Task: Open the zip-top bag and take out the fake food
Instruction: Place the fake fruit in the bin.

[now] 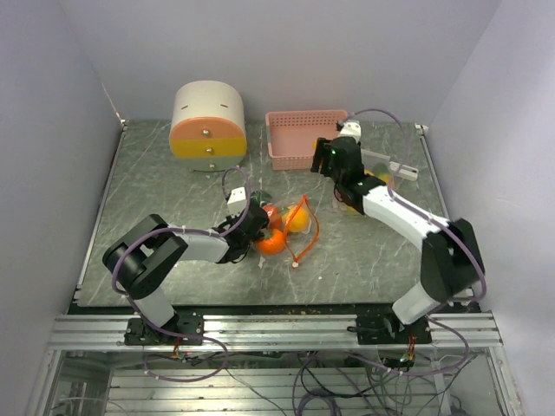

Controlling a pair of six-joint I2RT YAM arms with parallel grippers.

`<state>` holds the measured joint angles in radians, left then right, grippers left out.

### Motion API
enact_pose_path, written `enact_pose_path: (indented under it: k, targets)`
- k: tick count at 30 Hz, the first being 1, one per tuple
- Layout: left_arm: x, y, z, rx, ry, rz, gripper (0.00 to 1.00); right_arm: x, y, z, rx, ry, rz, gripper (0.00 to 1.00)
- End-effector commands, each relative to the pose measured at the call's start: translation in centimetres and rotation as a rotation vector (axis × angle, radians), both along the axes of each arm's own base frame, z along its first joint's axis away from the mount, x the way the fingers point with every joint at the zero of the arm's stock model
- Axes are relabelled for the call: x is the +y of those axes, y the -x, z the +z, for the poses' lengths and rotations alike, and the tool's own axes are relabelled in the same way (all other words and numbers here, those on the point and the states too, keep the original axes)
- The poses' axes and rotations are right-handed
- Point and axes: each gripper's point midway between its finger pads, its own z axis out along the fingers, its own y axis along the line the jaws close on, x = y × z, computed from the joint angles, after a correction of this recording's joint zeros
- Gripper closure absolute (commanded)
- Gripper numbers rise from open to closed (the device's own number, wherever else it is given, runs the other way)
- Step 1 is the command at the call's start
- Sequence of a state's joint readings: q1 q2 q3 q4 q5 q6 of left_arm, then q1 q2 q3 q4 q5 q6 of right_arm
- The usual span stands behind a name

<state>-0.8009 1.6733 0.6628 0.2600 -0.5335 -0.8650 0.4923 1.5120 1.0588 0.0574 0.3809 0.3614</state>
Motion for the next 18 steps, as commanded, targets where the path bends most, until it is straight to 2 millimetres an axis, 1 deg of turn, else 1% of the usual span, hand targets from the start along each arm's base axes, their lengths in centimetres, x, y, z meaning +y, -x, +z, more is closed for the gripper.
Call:
enact_pose_path:
  k: [1, 2, 3, 4, 6, 7, 9, 10, 11, 12, 14, 16, 18]
  targets:
    - [1.2, 4.2, -5.0, 0.193, -0.062, -0.080, 0.93, -0.7, -5.6, 1.7, -0.100, 0.108, -0.046, 0.75]
    - [1.2, 4.3, -5.0, 0.196, -0.058, -0.082, 0.93, -0.4, -6.8, 1.3, -0.098, 0.128, -0.043, 0.75]
    - [1.2, 4.3, -4.9, 0.195, -0.054, -0.084, 0.93, -0.2, -8.0, 0.1, -0.082, 0.161, -0.034, 0.74]
    - [1.1, 4.4, -4.8, 0.194, -0.049, -0.088, 0.93, 0.2, -9.1, -0.4, -0.078, 0.177, -0.026, 0.72]
    - [0.7, 4.3, -4.4, 0.187, -0.037, -0.105, 0.93, 0.6, -11.4, -1.4, -0.068, 0.201, -0.026, 0.70]
    - [0.4, 4.2, -4.1, 0.185, -0.032, -0.113, 0.93, 0.9, -12.7, -1.2, -0.075, 0.204, -0.031, 0.69]
    - [0.1, 4.2, -3.5, 0.181, -0.025, -0.126, 0.93, 1.4, -15.0, -3.0, -0.051, 0.230, -0.029, 0.69]
    - [0.2, 4.2, -3.3, 0.179, -0.026, -0.126, 0.93, 1.8, -16.0, -3.7, -0.042, 0.245, -0.024, 0.64]
    - [0.3, 4.2, -3.0, 0.172, -0.026, -0.124, 0.93, 2.1, -16.8, -4.1, -0.037, 0.257, -0.021, 0.56]
    - [0.5, 4.2, -2.7, 0.167, -0.030, -0.120, 0.93, 2.5, -17.5, -4.5, -0.032, 0.267, -0.011, 0.47]
    - [1.0, 4.2, -2.3, 0.158, -0.040, -0.103, 0.93, 2.8, -18.3, -4.8, -0.025, 0.278, -0.012, 0.24]
    - [1.7, 4.3, -2.1, 0.150, -0.052, -0.085, 0.93, 2.9, -18.6, -4.4, -0.022, 0.276, -0.012, 0.13]
    - [2.1, 4.4, -2.0, 0.145, -0.057, -0.073, 0.93, 2.8, -17.8, -3.4, -0.036, 0.269, -0.006, 0.11]
